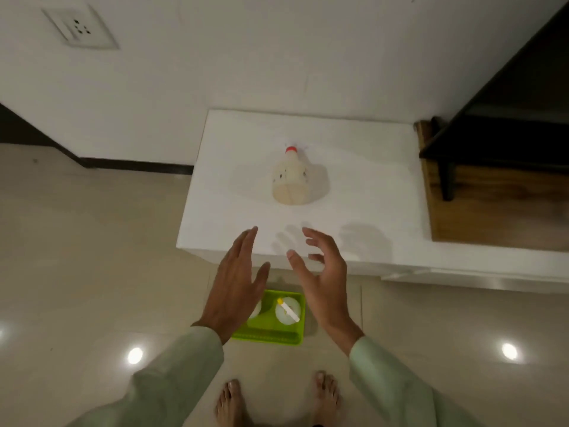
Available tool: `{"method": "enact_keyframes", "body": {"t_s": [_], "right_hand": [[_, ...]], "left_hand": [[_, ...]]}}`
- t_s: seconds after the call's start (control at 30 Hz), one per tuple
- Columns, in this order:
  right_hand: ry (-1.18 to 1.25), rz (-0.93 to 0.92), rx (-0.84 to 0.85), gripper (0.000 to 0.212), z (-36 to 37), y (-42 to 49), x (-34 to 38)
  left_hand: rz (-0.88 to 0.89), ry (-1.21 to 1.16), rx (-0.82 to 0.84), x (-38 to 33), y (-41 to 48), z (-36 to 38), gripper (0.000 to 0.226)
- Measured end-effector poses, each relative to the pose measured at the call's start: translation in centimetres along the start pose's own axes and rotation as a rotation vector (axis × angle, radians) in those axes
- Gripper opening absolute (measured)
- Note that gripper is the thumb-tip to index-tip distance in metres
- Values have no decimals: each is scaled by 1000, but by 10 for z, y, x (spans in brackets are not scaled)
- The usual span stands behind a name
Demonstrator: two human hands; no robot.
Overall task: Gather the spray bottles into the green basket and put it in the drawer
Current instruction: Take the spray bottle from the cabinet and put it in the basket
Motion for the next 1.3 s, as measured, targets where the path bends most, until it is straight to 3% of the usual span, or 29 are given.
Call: {"method": "enact_keyframes", "body": {"t_s": [0.13,0.3,0.4,0.53,0.7,1.03,1.3], "right_hand": [[-32,97,5,49,-11,56,27],[-203,330,118,85,4,141,38],[-293,411,121,93,24,190,33],[-354,546,123,75,55,236,15],[-212,713,57,60,83,249,-5],[118,629,32,45,72,167,21],[161,486,71,27,42,29,-3]], "left_hand": [[9,18,-49,-13,36,-23,65],[-2,47,-42,4,95,-42,65],[17,53,-11,19,132,-48,66],[62,52,30,37,170,-54,66],[88,36,110,58,185,-61,66],[102,28,162,69,133,-75,63],[49,-6,182,65,21,-34,62]]}}
Point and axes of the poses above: each hand's wrist, its own y-axis towards the middle knuckle, its own z-axis out of the palm, x = y × z, the point moved 2 cm from there along y, towards the middle knuckle, and after that the axes turned 2 degrees about x, right-handed, at the moved point
